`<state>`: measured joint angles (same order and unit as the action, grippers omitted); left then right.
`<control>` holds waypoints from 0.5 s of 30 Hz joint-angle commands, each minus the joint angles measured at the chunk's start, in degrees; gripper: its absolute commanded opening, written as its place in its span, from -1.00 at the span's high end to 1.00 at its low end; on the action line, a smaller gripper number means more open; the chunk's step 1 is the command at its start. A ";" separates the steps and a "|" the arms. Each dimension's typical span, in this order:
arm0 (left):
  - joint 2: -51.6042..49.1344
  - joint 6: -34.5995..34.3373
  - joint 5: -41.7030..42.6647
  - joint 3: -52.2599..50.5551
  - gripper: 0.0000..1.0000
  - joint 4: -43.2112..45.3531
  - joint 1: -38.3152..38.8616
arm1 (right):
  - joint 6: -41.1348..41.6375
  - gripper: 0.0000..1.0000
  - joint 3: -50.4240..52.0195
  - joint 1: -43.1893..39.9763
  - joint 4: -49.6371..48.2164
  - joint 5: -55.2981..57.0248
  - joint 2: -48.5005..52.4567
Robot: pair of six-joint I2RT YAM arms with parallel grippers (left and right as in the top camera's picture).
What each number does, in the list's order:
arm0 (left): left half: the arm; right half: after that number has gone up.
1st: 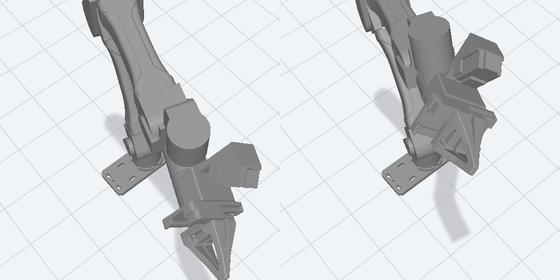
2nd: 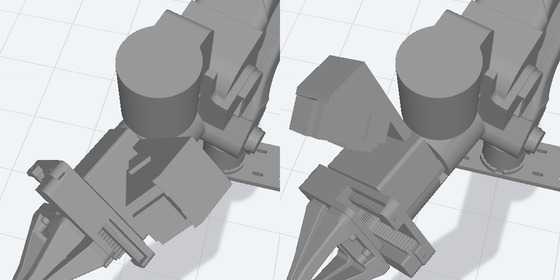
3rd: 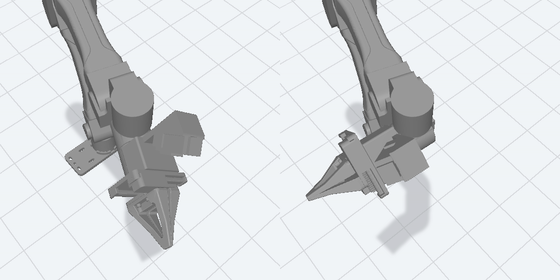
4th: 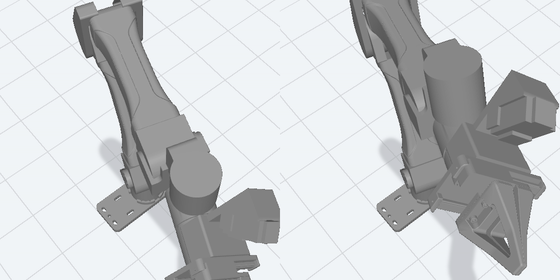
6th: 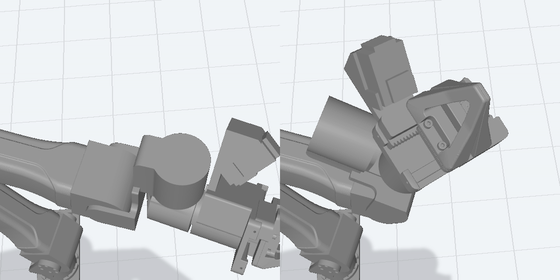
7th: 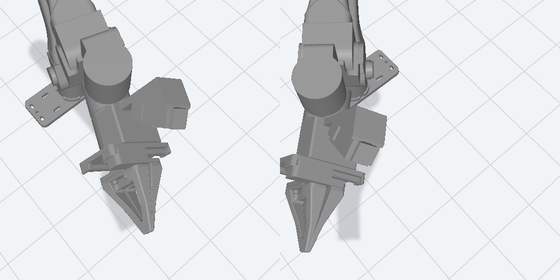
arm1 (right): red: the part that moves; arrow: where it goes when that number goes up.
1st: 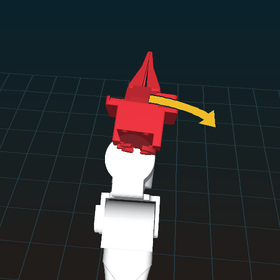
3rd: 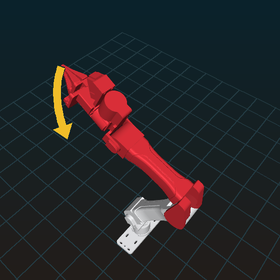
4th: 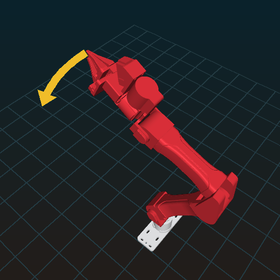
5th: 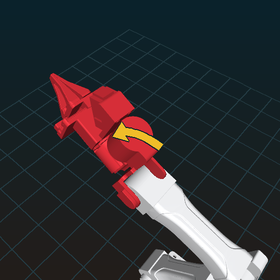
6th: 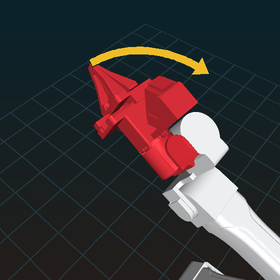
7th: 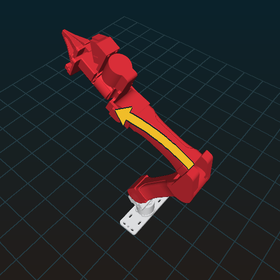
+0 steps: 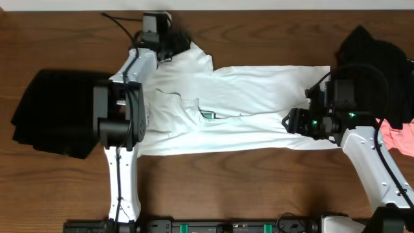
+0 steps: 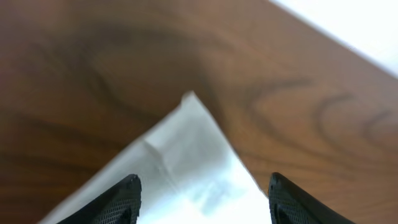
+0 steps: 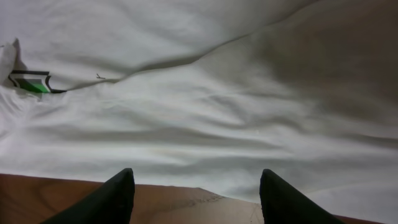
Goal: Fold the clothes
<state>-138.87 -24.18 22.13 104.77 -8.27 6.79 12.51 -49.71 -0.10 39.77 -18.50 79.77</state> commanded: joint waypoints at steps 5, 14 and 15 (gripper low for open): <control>-1.64 -1.79 -0.76 0.94 -0.32 -0.81 0.39 | -0.55 -0.25 -0.85 -0.20 0.11 -0.11 0.00; -2.75 -2.73 -0.70 0.83 0.00 0.48 1.44 | -0.57 -0.23 -0.85 -0.20 0.11 -0.11 0.00; -2.75 -2.71 -0.72 0.83 -0.01 1.20 1.44 | -0.57 -0.23 -0.85 -0.20 0.13 -0.11 0.00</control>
<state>-139.55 -26.59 21.89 104.92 -7.92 7.70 12.51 -49.71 -0.10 39.83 -18.48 79.77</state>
